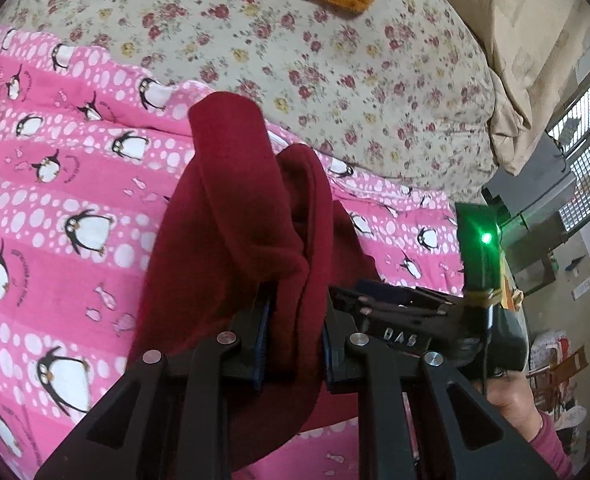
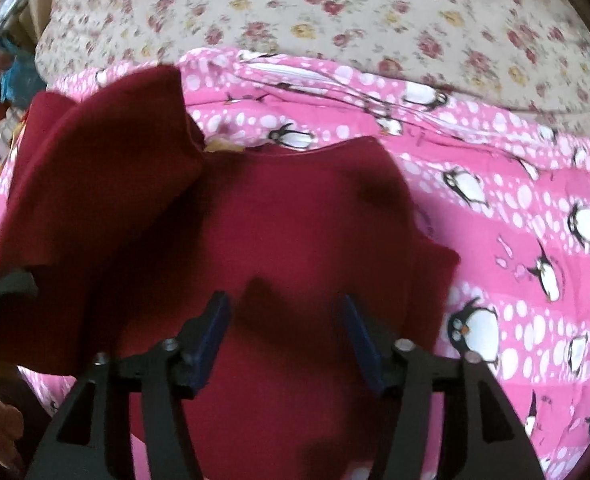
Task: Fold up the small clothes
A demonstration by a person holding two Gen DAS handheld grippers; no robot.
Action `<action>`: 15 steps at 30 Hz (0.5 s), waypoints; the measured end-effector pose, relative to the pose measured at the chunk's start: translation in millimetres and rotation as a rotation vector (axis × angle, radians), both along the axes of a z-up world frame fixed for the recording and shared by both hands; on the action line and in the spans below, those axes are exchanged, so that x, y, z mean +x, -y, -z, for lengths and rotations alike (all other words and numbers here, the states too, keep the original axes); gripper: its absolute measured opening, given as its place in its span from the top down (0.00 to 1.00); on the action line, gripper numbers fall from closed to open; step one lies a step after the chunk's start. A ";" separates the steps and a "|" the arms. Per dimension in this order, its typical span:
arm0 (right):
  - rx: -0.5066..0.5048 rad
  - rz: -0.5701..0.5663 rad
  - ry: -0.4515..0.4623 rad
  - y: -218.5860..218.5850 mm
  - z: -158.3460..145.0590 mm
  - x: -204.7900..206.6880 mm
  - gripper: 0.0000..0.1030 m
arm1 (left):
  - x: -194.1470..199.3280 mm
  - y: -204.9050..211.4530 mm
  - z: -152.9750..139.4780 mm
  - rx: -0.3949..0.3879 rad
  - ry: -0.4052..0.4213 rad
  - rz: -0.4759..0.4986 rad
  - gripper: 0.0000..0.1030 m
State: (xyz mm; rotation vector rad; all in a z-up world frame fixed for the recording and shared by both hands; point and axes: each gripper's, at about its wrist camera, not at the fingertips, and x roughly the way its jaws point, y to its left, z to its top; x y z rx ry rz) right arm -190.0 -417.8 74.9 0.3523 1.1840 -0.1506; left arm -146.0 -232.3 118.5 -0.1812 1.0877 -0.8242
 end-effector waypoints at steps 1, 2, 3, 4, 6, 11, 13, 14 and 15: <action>0.019 0.019 0.001 4.2 -0.1 -2.2 0.37 | -2.1 3.9 1.5 0.003 -0.003 0.004 1.00; 0.039 0.034 0.004 8.0 -0.3 -4.4 0.37 | -3.9 6.7 2.8 0.007 -0.004 0.007 1.00; 0.058 0.045 0.012 10.9 -0.6 -7.3 0.37 | -5.4 9.1 3.6 0.010 -0.005 0.008 1.00; 0.065 0.052 0.020 12.7 -2.1 -9.4 0.37 | -6.6 11.2 4.1 0.013 -0.004 0.010 1.00; 0.044 0.043 0.023 10.2 -5.1 -9.9 0.37 | -9.4 14.0 5.2 0.022 0.003 0.011 1.00; -0.010 0.000 -0.007 1.2 -1.7 -7.8 0.37 | -9.7 12.1 4.6 0.018 -0.002 0.002 1.00; -0.010 -0.001 -0.017 1.2 1.0 -7.8 0.37 | -10.6 12.9 4.4 0.020 -0.001 0.005 1.00; -0.007 0.002 -0.016 1.9 1.4 -8.1 0.37 | -10.8 13.4 4.7 0.021 -0.001 0.006 1.00; -0.003 0.005 -0.015 2.7 1.6 -8.4 0.37 | -11.7 14.1 5.2 0.023 0.000 0.009 1.00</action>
